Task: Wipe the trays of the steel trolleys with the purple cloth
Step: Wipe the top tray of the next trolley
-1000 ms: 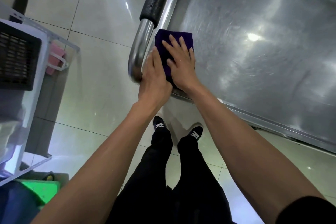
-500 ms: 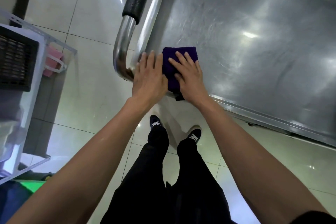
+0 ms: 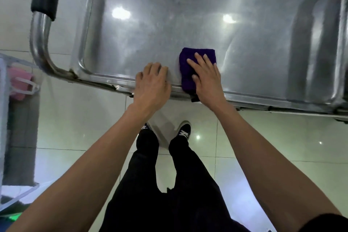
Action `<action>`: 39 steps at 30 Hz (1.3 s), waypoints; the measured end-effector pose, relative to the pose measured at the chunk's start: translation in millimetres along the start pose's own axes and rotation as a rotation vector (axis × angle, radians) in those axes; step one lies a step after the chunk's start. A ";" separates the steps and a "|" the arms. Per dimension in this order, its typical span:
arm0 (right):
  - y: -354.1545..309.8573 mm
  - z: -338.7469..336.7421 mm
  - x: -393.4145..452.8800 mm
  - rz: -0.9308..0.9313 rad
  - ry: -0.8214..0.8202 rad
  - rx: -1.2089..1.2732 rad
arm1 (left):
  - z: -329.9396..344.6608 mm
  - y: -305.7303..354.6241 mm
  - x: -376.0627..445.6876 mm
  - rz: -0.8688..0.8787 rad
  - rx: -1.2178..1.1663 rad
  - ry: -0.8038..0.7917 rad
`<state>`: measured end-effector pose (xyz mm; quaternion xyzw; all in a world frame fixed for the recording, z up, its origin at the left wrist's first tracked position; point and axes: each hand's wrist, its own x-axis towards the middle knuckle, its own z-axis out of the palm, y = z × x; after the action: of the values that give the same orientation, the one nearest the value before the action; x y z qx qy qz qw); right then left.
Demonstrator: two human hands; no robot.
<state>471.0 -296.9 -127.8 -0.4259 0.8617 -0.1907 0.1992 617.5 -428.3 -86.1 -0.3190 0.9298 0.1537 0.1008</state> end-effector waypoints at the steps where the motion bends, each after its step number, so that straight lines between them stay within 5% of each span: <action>1: 14.0 -6.5 -6.0 0.018 0.016 -0.006 | 2.4 11.6 0.9 0.025 0.003 -0.012; 14: 143.6 -62.9 -70.7 0.339 0.190 -0.093 | 20.5 125.3 -2.5 0.210 0.044 -0.136; 28: 108.0 -45.8 -102.6 0.381 0.123 -0.098 | 19.1 90.3 -27.8 0.146 -0.001 -0.163; 39: 138.4 -77.8 -102.9 0.412 0.098 -0.172 | -8.9 158.7 -2.2 0.251 -0.017 -0.166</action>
<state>398.0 -123.1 -112.2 -0.2464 0.9523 -0.0921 0.1546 519.4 -311.3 -42.0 -0.1870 0.9496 0.1987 0.1545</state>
